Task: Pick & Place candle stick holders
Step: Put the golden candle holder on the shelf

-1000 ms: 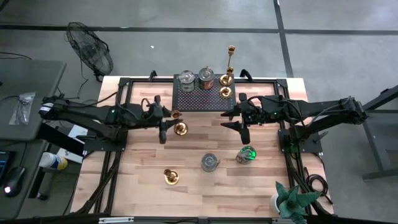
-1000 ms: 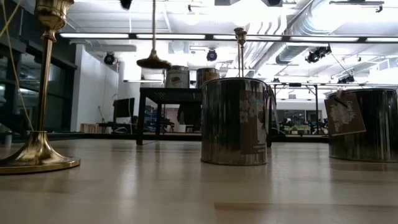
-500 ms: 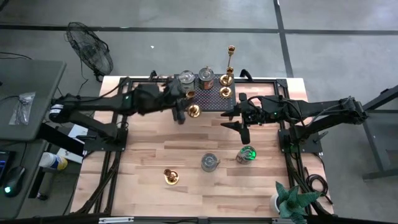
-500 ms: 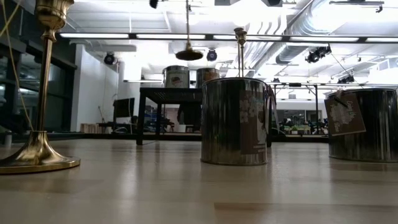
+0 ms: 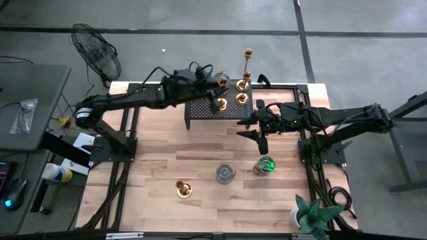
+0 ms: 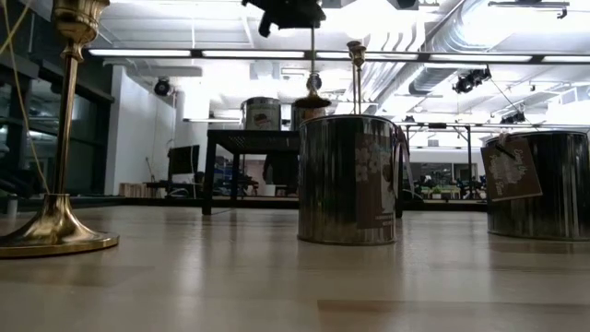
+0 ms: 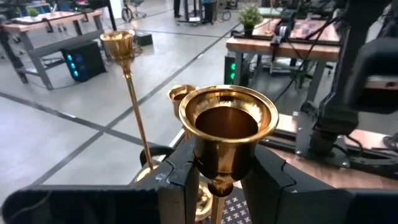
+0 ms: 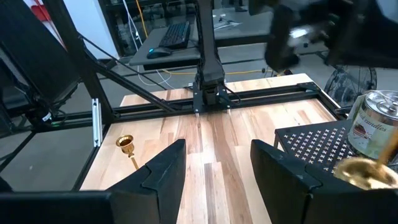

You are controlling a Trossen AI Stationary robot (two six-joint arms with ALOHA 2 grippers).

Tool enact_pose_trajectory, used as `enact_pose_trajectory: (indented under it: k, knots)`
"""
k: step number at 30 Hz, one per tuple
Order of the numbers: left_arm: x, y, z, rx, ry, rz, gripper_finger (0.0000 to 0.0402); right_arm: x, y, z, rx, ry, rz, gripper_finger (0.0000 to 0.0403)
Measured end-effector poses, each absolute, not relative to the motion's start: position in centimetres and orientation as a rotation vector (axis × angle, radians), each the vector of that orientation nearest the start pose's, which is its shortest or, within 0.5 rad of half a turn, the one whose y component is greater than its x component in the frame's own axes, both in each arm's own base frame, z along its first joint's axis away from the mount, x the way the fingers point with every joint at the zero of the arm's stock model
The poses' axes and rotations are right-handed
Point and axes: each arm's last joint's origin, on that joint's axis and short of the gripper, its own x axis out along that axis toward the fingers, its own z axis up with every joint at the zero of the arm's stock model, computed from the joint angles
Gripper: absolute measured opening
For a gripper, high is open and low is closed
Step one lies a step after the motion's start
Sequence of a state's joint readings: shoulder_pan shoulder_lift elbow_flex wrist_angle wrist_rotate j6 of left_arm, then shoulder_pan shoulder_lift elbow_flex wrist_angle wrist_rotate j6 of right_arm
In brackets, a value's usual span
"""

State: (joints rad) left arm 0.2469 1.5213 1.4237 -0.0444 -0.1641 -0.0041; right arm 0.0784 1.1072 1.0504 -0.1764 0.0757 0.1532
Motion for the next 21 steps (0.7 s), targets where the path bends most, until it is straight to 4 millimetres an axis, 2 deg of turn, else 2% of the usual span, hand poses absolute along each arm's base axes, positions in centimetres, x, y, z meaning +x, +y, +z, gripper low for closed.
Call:
enact_pose_trajectory:
  k: [7, 13, 21]
  knots:
    - [35.6, 10.5, 38.1, -0.021, 0.166, 0.402, 0.0092, 24.3, 1.7, 36.3, 0.134, 0.232, -0.015, 0.0174]
    - [36.1, 11.1, 37.7, -0.096, 0.142, 0.408, 0.0092, 24.3, 1.7, 36.3, 0.135, 0.232, -0.015, 0.0174]
    - [37.6, 11.6, 36.3, -0.093, 0.135, 0.402, 0.0092, 24.3, 1.7, 36.3, 0.134, 0.233, -0.015, 0.0174]
